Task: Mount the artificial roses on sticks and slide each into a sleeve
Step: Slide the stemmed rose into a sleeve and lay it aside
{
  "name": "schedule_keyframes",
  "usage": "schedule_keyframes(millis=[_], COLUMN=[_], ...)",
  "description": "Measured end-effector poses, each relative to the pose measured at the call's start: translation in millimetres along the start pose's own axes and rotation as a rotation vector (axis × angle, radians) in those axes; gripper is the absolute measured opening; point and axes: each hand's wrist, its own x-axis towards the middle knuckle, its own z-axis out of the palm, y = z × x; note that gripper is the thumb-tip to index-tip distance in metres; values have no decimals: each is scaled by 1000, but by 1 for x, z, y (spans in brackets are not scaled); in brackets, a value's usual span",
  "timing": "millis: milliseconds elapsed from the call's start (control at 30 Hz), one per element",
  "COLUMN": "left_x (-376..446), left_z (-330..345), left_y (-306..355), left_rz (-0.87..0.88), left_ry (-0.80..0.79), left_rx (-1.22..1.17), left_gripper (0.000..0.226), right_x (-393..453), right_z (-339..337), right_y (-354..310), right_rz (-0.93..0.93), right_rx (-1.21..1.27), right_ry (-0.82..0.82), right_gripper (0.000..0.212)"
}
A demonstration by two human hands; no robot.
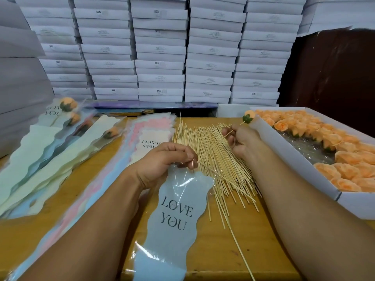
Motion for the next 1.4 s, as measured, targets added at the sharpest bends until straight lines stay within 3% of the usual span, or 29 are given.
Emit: schedule_keyframes(millis=[833,1000,1400], left_x=[-5,-3,-2], left_z=[3,6,7], left_y=[4,2,0], left_rz=[-84,-105,-118], left_ry=[-218,-105,-99], left_rx=[-152,-136,-155], left_gripper=[17,12,13], right_x=[7,5,4], right_z=[8,13,19], right_y=[-1,4,9], right_rz=[-19,-25,-16], right_rx=[-39,-53,-121], right_ry=[-51,-75,-122], right_gripper=[12,9,11])
